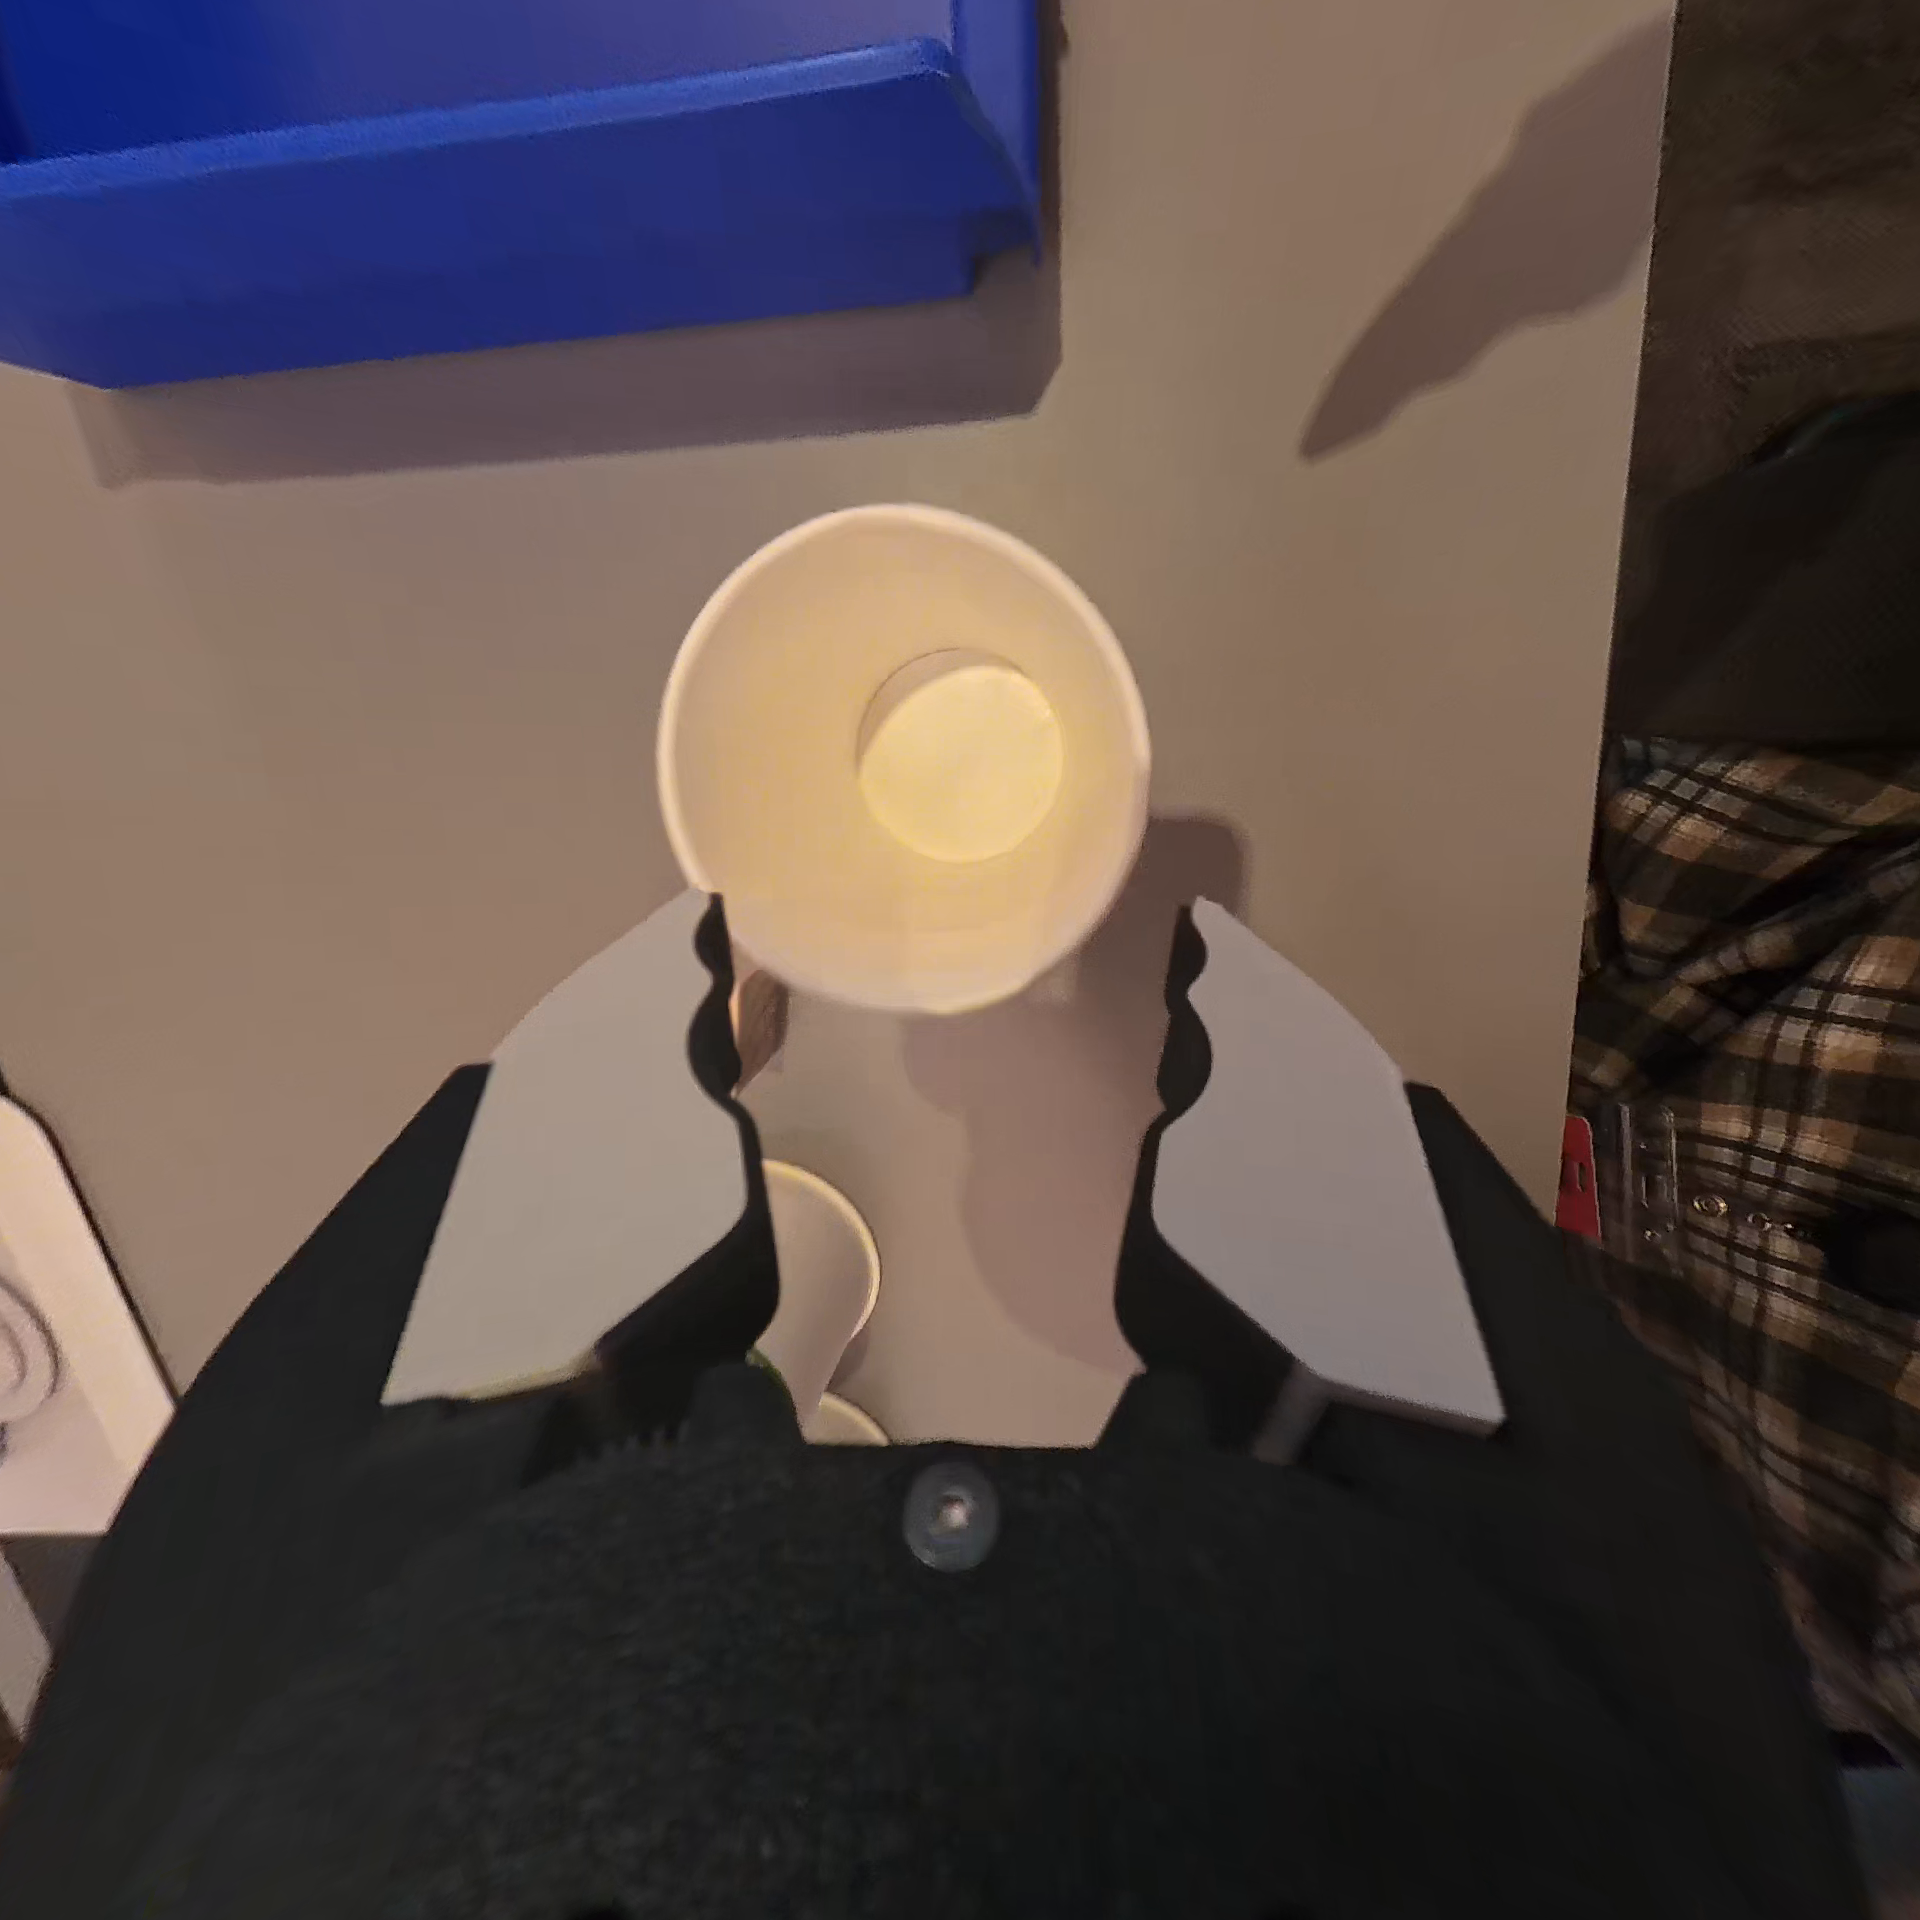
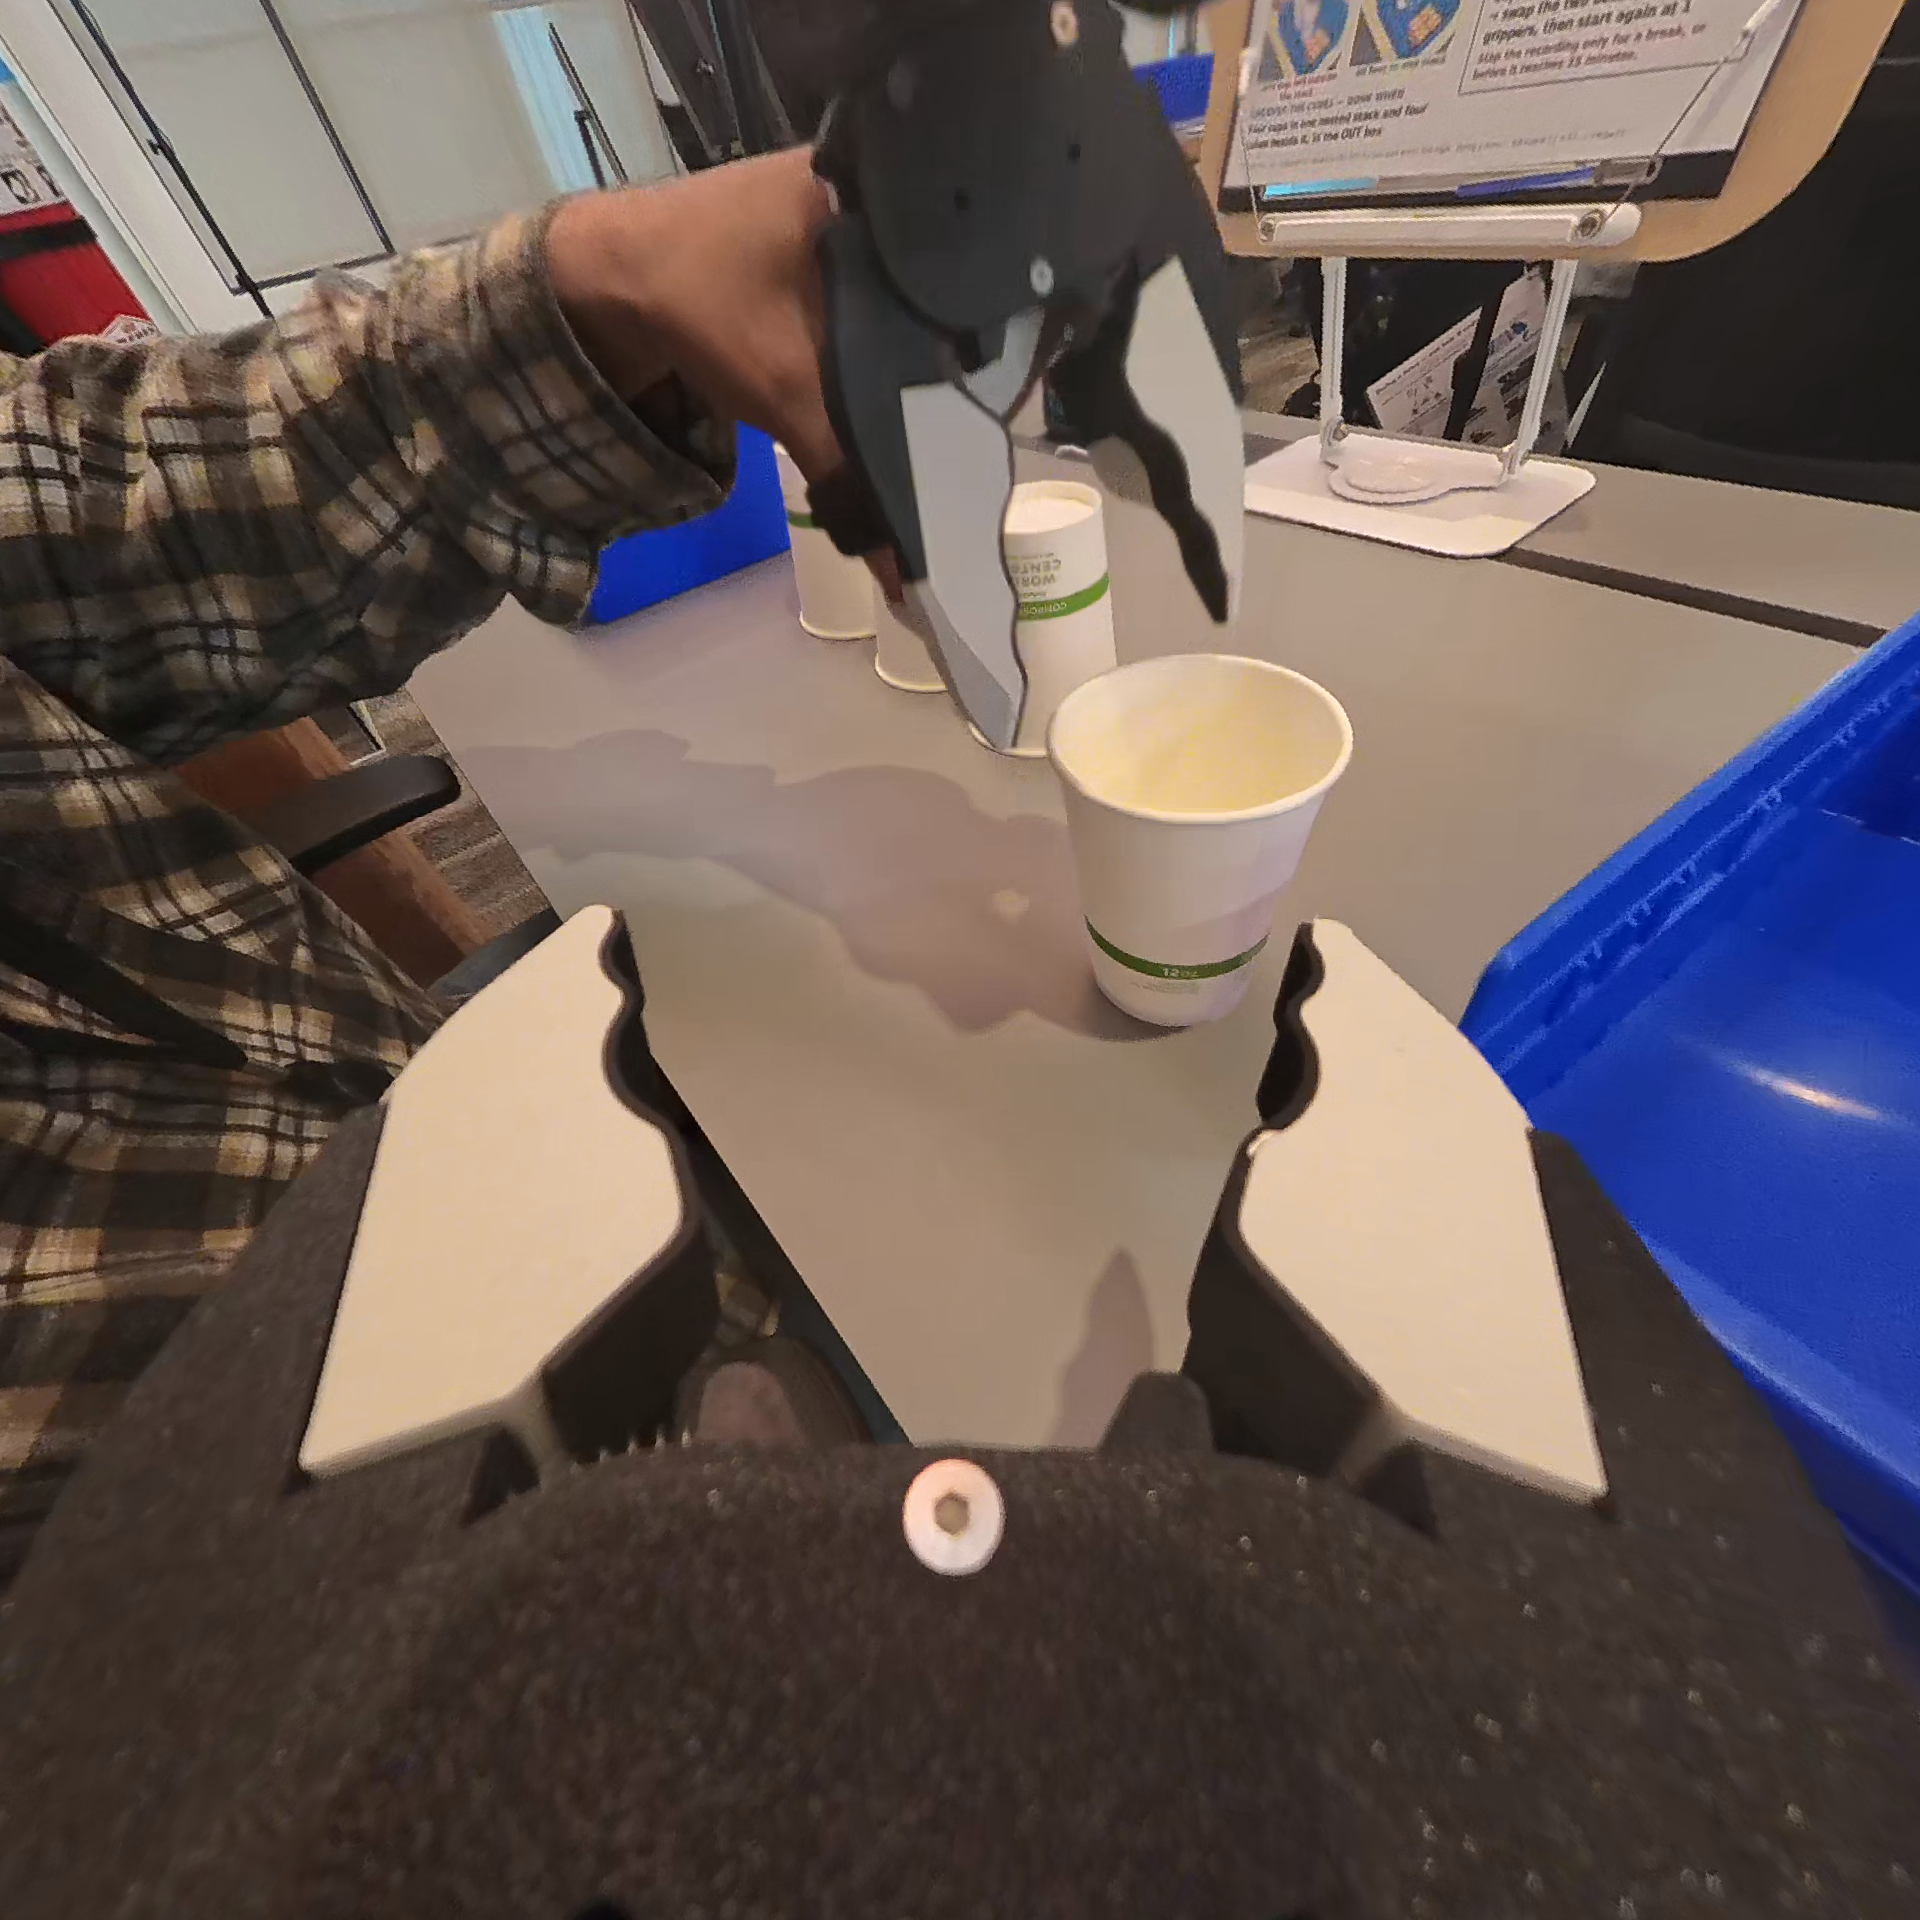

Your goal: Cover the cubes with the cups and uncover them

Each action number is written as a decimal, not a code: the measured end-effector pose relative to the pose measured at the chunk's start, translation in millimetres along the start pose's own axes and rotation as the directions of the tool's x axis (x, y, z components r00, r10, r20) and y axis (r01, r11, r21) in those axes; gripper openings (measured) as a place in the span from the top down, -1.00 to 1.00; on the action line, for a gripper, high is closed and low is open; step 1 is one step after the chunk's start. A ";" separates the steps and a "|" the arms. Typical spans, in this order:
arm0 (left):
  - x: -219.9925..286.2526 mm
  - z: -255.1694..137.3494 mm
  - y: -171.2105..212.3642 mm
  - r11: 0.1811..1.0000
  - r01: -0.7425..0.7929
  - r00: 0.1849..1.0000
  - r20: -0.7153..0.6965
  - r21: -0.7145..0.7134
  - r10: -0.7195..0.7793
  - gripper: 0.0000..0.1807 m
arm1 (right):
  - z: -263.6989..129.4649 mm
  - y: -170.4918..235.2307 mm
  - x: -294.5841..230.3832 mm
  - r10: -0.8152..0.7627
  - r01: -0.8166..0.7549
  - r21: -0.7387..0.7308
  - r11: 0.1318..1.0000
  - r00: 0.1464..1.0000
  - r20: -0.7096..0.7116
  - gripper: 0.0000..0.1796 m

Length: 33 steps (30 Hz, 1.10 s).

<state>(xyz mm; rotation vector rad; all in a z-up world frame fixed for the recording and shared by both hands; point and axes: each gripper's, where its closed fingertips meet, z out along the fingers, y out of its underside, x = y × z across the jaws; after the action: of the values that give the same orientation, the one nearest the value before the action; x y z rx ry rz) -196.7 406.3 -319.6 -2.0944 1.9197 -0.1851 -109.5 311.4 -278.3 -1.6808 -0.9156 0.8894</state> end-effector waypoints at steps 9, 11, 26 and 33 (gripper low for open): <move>-30.4 -110.2 47.0 0.968 0.114 0.985 0.099 0.222 -0.139 -0.08 | 9.4 -4.1 -7.4 -0.019 0.018 0.005 1.000 0.999 0.027 -0.28; -36.4 -131.1 69.4 0.960 0.141 0.977 0.125 0.243 -0.175 -0.07 | 13.6 -3.8 -9.7 -0.021 0.021 0.001 1.000 0.999 0.038 -0.28; -46.6 -91.8 156.0 0.977 0.127 0.977 0.148 0.171 -0.153 0.02 | 39.3 0.0 -32.0 -0.048 0.053 -0.043 0.998 0.994 0.102 -0.28; -72.1 -69.1 163.6 0.977 0.207 0.972 0.106 0.053 -0.211 -0.34 | 39.4 3.5 -32.8 -0.040 0.046 -0.052 0.998 0.993 0.108 -0.28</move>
<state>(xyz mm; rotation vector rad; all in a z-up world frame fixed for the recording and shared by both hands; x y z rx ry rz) -379.8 457.8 -295.7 -2.2277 1.6179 -0.1482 -158.3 297.5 -286.8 -1.6660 -1.0526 0.9403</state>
